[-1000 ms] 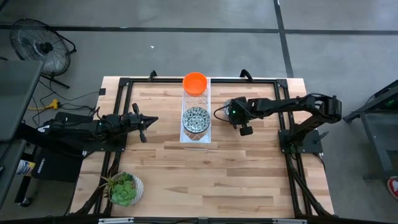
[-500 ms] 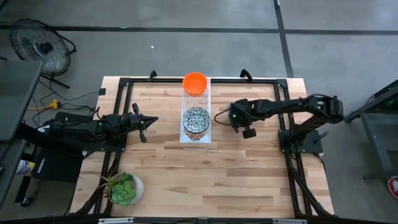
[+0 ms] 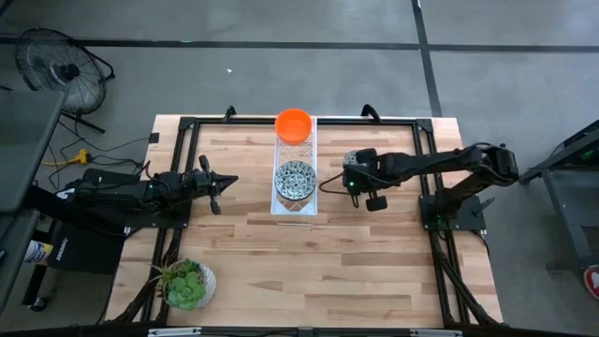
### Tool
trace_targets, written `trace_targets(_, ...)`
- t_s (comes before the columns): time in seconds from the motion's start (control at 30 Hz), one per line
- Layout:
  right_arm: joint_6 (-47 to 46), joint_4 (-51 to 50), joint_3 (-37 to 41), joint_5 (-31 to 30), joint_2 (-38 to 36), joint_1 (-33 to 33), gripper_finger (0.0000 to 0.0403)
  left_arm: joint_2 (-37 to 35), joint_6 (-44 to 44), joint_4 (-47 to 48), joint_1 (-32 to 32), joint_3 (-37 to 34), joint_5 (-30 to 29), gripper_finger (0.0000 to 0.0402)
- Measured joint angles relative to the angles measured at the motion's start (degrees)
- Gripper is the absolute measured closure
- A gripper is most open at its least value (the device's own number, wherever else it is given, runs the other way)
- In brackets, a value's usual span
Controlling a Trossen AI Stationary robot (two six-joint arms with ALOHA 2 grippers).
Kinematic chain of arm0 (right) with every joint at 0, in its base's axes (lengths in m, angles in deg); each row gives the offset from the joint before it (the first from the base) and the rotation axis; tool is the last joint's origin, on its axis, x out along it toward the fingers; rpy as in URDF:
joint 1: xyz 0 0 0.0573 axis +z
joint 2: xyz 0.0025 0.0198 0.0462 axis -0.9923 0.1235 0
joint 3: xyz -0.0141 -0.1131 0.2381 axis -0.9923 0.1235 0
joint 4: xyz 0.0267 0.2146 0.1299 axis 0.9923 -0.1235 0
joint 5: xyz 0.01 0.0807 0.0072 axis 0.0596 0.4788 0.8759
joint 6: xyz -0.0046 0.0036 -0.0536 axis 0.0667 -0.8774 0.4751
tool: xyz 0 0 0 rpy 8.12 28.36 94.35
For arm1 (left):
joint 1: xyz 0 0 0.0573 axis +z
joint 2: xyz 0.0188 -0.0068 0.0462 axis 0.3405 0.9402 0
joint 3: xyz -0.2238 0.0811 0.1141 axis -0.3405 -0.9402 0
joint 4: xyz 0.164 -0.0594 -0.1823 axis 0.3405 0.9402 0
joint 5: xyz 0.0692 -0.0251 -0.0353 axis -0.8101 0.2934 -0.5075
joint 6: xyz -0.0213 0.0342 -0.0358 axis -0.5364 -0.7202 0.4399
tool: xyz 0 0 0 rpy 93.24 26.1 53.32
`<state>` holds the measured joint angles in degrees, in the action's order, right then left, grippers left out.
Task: Pick & Place Mini bowls
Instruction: Stack the blue white pattern bowl on top of the other blue white pattern bowls on the shelf
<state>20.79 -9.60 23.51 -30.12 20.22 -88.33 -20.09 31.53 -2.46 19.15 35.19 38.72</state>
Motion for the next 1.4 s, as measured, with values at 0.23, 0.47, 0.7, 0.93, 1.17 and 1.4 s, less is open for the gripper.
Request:
trace_targets(0.23,-3.1,-7.3,-6.4,-1.4,0.0,3.3,0.0403,0.0,0.0,0.0,0.0,0.0,0.0,0.0401)
trace_targets(0.47,-5.2,-15.5,-13.8,-4.4,0.0,6.5,0.0403,0.0,0.0,0.0,0.0,0.0,0.0,0.0401)
trace_targets(0.7,-6.8,-21.7,-21.6,-6.4,0.0,9.4,0.0403,0.0,0.0,0.0,0.0,0.0,0.0,0.0401)
trace_targets(0.93,-6.4,-25.2,-30.8,-6.4,0.0,12.0,0.0402,0.0,0.0,0.0,0.0,0.0,0.0,0.0401)
trace_targets(1.17,-3.8,-25.2,-40.6,-4.9,0.4,14.0,0.0402,0.0,0.0,0.0,0.0,0.0,0.0,0.0401)
trace_targets(1.4,0.0,-23.6,-45.8,-2.5,3.1,14.9,0.0402,0.0,0.0,0.0,0.0,0.0,0.0,0.0401)
